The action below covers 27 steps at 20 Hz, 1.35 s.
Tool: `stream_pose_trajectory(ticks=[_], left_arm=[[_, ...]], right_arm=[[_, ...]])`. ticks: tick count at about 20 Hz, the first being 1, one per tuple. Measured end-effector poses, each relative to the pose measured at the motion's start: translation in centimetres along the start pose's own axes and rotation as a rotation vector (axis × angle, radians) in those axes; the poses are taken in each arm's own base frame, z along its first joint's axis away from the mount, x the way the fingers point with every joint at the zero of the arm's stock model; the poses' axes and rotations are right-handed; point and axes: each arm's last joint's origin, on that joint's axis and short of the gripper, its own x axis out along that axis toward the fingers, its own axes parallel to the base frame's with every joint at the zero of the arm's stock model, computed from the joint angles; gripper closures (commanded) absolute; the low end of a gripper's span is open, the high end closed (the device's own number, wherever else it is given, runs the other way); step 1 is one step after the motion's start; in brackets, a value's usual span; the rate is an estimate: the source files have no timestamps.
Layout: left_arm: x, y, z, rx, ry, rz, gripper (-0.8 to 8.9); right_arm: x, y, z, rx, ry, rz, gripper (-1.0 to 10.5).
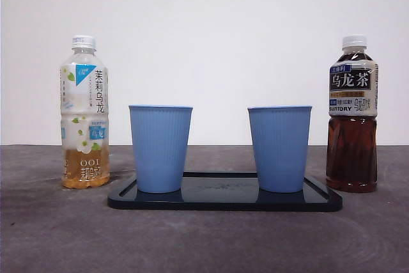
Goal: Pour the drink into the cup
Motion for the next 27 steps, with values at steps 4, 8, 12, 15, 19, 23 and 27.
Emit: stream_pose_trajectory(ticks=[4, 8, 12, 15, 19, 23, 27], left_arm=[[0.0, 0.0, 0.0, 0.004, 0.0, 0.0, 5.19], [0.0, 0.0, 0.0, 0.006, 0.0, 0.0, 3.67], [0.0, 0.0, 0.0, 0.007, 0.0, 0.0, 3.67], [0.0, 0.0, 0.0, 0.007, 0.0, 0.0, 3.68], [0.0, 0.0, 0.0, 0.007, 0.0, 0.0, 3.68], [0.0, 0.0, 0.0, 0.007, 0.0, 0.0, 3.67], [0.0, 0.0, 0.1, 0.01, -0.005, 0.0, 3.68]], right_arm=[[0.0, 0.0, 0.0, -0.007, 0.001, 0.004, 7.6], [0.0, 0.0, 0.0, 0.003, -0.001, -0.024, 5.2], [0.0, 0.0, 0.1, 0.021, -0.007, -0.024, 5.2], [0.5, -0.2, 0.2, 0.045, -0.044, -0.015, 5.2], [3.4, -0.8, -0.8, 0.13, -0.11, 0.063, 5.1], [6.6, -1.4, -2.3, 0.229, -0.197, 0.04, 5.1], [9.4, -1.4, -3.4, 0.267, -0.241, -0.009, 5.1]])
